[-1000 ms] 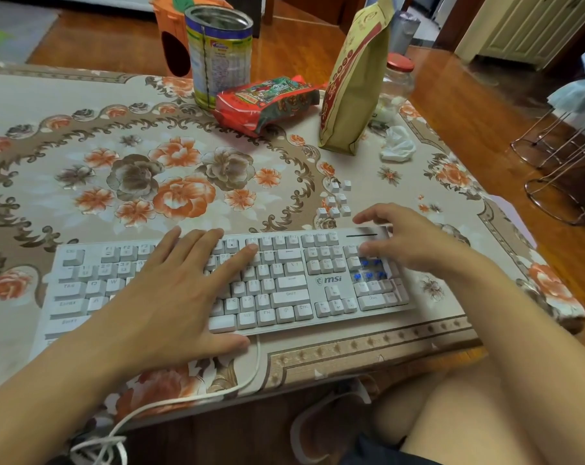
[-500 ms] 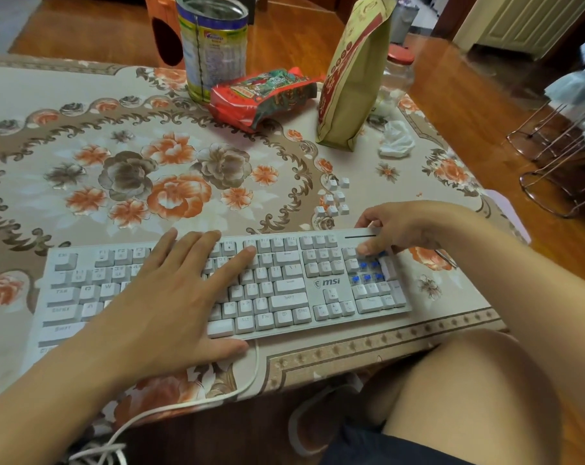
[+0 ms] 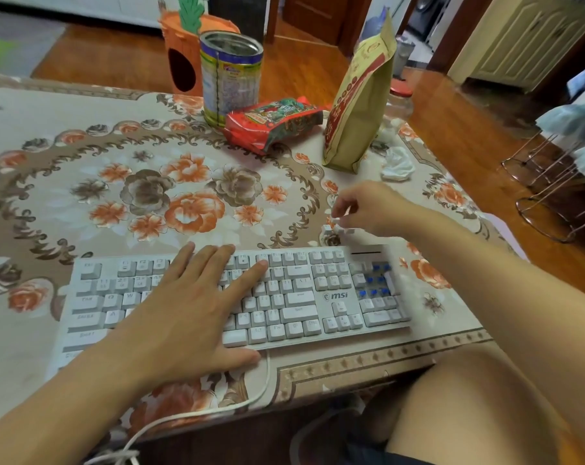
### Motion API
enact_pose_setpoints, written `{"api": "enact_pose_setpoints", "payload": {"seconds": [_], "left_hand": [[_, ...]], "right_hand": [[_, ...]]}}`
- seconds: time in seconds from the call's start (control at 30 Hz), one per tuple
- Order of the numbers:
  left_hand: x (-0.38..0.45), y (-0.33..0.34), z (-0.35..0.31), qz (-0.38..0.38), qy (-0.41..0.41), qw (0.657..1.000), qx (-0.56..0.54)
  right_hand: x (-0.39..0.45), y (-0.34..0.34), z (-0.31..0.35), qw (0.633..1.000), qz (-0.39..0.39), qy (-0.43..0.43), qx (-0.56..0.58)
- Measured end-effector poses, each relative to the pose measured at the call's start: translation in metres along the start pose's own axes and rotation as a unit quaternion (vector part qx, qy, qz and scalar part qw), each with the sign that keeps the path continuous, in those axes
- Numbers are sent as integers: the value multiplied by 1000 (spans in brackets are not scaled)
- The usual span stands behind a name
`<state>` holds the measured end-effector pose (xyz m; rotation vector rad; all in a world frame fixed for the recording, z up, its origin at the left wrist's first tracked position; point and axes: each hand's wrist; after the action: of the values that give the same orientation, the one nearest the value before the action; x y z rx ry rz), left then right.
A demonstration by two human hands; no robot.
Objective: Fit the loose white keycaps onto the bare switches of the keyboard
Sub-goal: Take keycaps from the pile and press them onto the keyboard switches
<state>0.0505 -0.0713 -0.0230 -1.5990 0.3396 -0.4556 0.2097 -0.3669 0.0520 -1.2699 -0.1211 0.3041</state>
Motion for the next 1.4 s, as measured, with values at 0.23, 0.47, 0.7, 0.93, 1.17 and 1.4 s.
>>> {"api": "enact_pose_setpoints", "payload": {"seconds": [0.23,0.47,0.7,0.93,1.17,1.4], "left_hand": [[1,1,1,-5,3,1000,11],[0,0,0,1,-1,1000,12],[1,2,1,2,-1,1000,19],[0,1,-1,8,-3,1000,18],[-1,1,0,9,-5,1000,16],[0,1,0,9,-4,1000,11]], "right_hand": [[38,36,18,981,75,-60,-170],[3,16,24,995,-89,-32,-15],[-107,12,-9,961,-161,77,210],[-133,19,-28,901,-192,126,368],[-133,36,-16,965,-152,54,206],[-136,45,-16,977,-151,23,150]]}}
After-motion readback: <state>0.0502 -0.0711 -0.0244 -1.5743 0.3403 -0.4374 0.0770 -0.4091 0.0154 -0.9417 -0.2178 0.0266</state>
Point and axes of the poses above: each hand's wrist, its own x-axis towards the middle knuckle, its own y-axis out of the palm, z = x × y, and after that the axes turned 6 degrees about -z, right-handed
